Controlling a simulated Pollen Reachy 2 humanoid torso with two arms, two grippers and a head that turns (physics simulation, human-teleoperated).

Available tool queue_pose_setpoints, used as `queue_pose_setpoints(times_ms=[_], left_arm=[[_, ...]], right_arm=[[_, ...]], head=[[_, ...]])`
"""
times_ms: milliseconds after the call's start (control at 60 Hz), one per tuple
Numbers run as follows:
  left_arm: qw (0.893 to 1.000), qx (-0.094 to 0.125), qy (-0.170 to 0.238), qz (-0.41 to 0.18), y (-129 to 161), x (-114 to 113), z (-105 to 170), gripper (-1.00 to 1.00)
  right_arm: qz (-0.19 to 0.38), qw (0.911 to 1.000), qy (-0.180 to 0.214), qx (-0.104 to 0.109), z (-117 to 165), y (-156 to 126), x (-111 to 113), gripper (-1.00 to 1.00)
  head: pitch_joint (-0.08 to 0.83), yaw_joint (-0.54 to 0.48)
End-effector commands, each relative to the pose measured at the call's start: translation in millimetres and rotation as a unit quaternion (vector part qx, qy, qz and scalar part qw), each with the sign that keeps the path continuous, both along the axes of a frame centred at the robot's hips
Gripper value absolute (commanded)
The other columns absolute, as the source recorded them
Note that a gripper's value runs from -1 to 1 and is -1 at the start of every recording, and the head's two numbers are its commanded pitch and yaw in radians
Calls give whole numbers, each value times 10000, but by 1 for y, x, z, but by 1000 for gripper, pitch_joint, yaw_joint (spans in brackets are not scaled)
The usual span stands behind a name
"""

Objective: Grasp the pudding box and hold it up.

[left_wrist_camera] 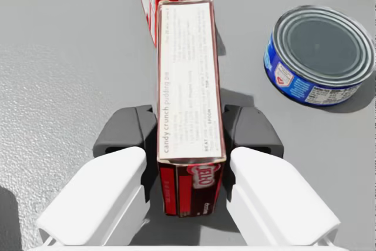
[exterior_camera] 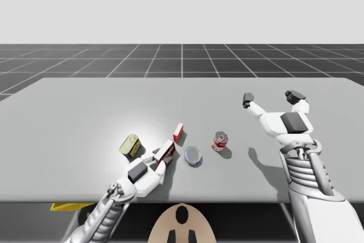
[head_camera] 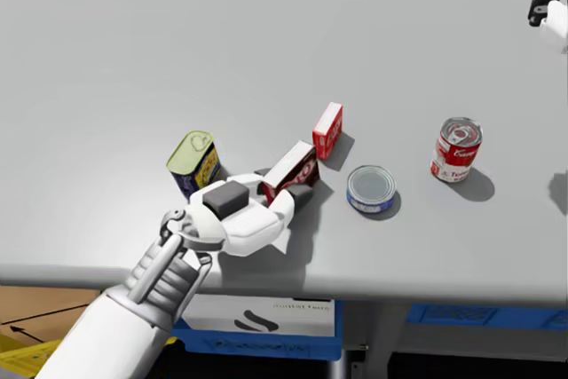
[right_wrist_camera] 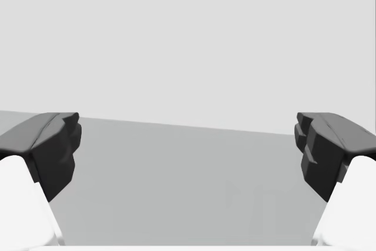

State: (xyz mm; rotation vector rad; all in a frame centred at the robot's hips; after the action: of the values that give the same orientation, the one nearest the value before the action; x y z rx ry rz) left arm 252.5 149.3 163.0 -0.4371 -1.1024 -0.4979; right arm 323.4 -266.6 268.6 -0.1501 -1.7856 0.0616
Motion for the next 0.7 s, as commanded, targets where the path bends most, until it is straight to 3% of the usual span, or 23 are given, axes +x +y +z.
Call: queue_pose_setpoints(times_ms=[17,367,550,700], left_arm=[[9999,-36,-70,-65,-5,-5,-1,1000],[9998,-20,-99,-151,-6,-8,1,1000],[9998,-51,-156,-147,-2,-7,13,1000],[9997,57,-216,-81,8,-6,51,1000]], right_arm=[[-10,10000,-10,-7,0,0,0,-1000],[-3,10000,29,48,0,-3,0,-1000],[-7,10000,31,56,0,-4,1,-1000],[2,9999,75,131,0,-5,1,-1000]], head=[[702,131],[382,113],[338,117],[329,118]])
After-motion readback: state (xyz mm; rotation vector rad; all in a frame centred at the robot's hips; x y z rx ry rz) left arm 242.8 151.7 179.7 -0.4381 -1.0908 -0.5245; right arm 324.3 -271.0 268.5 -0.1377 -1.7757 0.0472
